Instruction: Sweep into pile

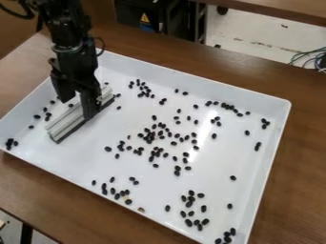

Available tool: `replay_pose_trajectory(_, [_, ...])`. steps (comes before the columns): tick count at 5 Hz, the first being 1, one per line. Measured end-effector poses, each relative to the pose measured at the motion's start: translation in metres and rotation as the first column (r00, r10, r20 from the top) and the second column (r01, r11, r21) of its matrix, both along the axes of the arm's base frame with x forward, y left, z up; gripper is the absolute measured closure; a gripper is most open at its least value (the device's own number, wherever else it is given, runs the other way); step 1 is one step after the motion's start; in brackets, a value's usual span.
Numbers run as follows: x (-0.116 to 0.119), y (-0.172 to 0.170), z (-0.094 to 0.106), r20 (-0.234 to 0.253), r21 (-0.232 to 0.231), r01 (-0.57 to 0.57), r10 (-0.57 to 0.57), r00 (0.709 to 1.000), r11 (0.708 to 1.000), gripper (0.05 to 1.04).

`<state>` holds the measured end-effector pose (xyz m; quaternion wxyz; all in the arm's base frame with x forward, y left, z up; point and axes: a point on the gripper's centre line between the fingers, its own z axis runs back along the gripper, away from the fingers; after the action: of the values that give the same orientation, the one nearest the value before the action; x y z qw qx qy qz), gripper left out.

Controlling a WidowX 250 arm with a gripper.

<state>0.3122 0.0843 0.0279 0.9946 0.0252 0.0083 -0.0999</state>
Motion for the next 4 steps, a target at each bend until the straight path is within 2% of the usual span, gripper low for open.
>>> replay_pose_trajectory(1, [-0.0042,-0.0012,-0.0151,-0.045,-0.013,0.017,-0.018,0.999,1.000,0.175])
replay_pose_trajectory(2, [-0.0046,-0.0022,-0.0227,-0.058,-0.022,0.027,-0.029,0.998,0.999,0.255])
replay_pose_trajectory(3, [-0.0041,-0.0003,-0.0232,-0.055,-0.010,0.024,-0.025,0.998,1.000,0.573])
replay_pose_trajectory(4, [-0.0056,0.0001,-0.0230,-0.059,-0.005,0.008,-0.009,0.998,1.000,0.726])
